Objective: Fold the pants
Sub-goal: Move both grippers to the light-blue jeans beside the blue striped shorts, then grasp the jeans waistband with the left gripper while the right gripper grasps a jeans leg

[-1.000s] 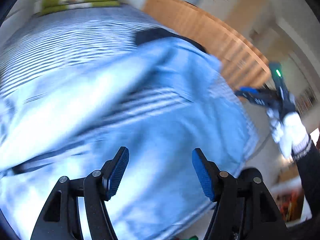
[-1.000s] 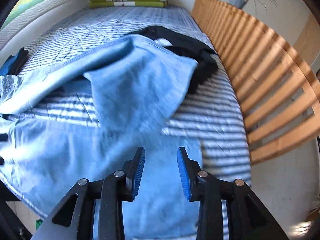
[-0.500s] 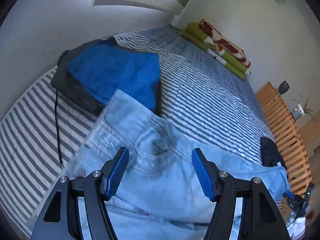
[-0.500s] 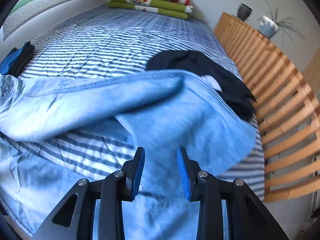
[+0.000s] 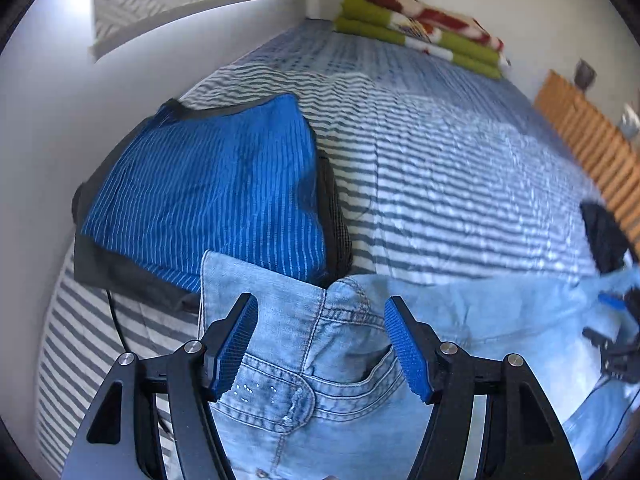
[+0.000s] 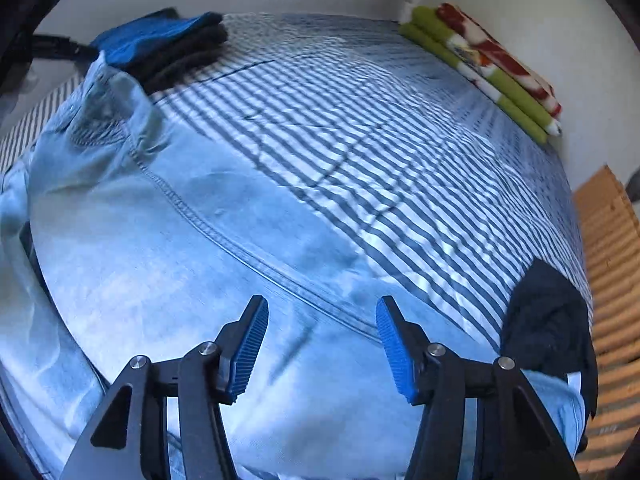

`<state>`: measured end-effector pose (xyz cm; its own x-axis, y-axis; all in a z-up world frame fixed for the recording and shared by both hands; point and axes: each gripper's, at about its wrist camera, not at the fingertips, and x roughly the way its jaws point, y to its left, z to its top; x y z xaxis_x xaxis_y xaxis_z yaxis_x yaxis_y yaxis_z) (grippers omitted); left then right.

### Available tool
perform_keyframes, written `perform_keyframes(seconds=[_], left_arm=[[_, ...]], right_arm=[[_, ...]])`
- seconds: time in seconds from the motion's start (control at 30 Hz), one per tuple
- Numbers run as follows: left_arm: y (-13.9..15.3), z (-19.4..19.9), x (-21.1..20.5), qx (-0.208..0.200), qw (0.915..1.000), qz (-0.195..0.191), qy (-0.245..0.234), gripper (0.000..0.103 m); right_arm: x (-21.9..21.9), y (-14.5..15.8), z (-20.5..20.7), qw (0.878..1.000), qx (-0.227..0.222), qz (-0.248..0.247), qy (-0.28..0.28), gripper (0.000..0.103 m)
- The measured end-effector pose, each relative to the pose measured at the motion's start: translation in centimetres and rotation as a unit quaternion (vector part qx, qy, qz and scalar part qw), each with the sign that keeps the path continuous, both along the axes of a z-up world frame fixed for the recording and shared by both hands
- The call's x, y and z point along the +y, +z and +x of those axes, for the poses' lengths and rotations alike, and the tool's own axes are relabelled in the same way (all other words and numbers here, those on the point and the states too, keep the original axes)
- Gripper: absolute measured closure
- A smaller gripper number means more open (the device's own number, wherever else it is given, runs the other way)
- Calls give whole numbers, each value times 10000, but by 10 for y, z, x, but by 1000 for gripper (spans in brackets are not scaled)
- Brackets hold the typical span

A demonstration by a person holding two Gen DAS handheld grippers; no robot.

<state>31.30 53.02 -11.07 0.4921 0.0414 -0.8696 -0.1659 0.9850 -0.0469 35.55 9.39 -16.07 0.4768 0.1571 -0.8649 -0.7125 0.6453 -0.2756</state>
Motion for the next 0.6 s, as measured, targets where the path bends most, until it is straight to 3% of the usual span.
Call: perform_keyframes(seconds=[0.13,0.23,0.33,0.47,0.5,0.53,0.57,0.6], left_arm=[[-1,4,-13,178,9952,684,-674,34],[-13,11,-21,466,9866,1109,-1101,34],[-23,21,-25,636,9808,1304,-1306,34],[-42,35,-32,732,9721,1670,-1474,34],[-46,35,-33,772,9700,1718,-1539,34],[-49,33,-36,788,9679,1763,-1609,41],[-52,32,-39,793,9659,1807,-1676,50],[-58,31,-41,825,9648,1802,-1730,68]], right_arm=[[33,-20,4,9988,5,-249,433,44],[44,-32,19,9986,77,-313,415,41],[49,-48,31,9977,467,-253,426,40],[53,-56,29,9976,373,-264,523,42],[53,-55,28,9970,493,-207,561,52],[52,-54,27,9956,683,-120,623,73],[54,-54,25,9954,714,-140,630,84],[57,-54,22,9960,581,-282,625,101]])
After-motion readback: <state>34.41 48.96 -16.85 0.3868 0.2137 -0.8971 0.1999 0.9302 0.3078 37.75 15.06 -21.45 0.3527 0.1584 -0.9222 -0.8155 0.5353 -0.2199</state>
